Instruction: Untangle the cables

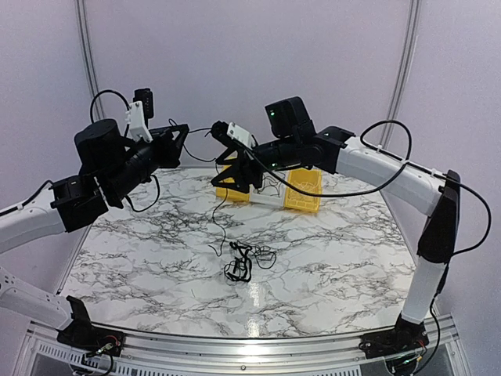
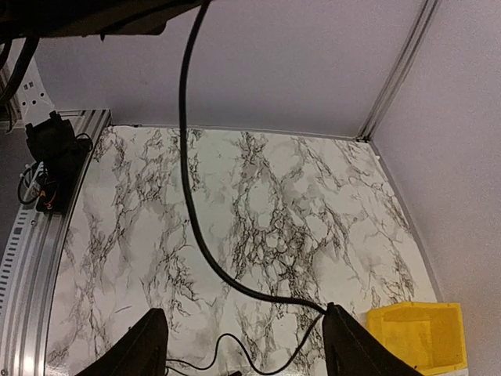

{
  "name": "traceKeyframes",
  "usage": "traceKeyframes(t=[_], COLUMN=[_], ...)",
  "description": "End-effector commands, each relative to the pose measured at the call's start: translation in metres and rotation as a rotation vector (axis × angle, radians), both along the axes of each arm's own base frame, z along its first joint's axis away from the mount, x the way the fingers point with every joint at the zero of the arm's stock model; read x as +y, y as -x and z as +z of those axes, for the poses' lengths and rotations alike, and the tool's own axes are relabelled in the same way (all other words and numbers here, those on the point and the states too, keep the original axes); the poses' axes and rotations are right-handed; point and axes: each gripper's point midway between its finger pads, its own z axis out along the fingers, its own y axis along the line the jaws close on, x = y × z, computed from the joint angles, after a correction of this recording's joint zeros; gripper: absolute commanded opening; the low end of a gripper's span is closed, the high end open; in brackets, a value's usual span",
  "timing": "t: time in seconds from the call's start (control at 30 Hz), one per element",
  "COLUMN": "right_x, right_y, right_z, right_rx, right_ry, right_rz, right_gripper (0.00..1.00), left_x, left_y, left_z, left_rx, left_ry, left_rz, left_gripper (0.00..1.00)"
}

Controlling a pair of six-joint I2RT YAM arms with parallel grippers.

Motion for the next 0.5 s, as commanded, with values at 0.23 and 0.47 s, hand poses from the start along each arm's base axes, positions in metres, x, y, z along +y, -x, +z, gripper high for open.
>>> traceKeyframes(t=[0.23,0.47], right_x=[0.013,0.002], right_y=[0.001,-0.015], right_z=[0.009,0.02], right_rx=[-0.089,-0.149], right_ry=[-0.002,0.017], right_rz=[0.015,-0.096], right_gripper=[0.62,0.63], left_x=[-0.01,-0.011], left_y=[0.004,0.004], left_z=[0.007,0.001], left_rx=[0.016,0.038], left_ry=[0.108,0.121], left_rz=[-0.09,-0.091], left_gripper=[0.0,0.0])
